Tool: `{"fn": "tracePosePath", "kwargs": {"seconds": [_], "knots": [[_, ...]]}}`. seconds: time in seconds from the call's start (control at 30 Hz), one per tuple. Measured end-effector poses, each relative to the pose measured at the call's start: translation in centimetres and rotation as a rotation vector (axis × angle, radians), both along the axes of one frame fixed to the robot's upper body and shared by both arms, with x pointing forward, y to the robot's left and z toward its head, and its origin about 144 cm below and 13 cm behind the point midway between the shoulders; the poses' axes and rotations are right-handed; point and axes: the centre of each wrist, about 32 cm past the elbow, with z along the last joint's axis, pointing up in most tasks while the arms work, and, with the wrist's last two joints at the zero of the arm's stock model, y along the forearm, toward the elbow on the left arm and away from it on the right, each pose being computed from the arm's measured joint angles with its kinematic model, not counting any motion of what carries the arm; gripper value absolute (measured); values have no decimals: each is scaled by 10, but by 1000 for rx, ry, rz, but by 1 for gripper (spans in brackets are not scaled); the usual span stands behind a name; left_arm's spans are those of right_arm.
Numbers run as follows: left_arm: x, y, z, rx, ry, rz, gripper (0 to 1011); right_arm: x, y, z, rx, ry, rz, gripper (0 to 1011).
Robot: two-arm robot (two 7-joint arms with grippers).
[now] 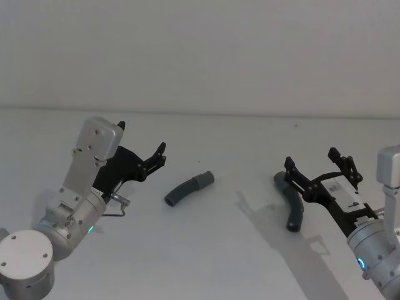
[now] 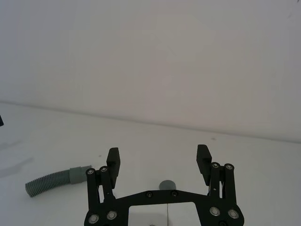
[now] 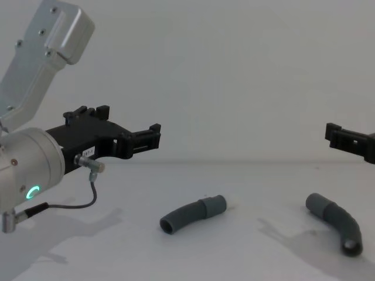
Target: Use both hands to pick up one end of the pipe from the table, align the ends, and insert them.
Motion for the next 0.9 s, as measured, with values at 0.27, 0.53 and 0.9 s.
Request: {"fn": "tracePosePath", "kwargs": {"seconds": [0.27,0.53,0.9], "knots": [[0,0,0,0,0,-1,1001,-2,0,-1,5,-12,1,1000],[0,0,0,0,1,-1,1001,-2,0,-1,5,-12,1,1000],[0,0,0,0,2,-2,1001,-2,0,-1,5,-12,1,1000]]}}
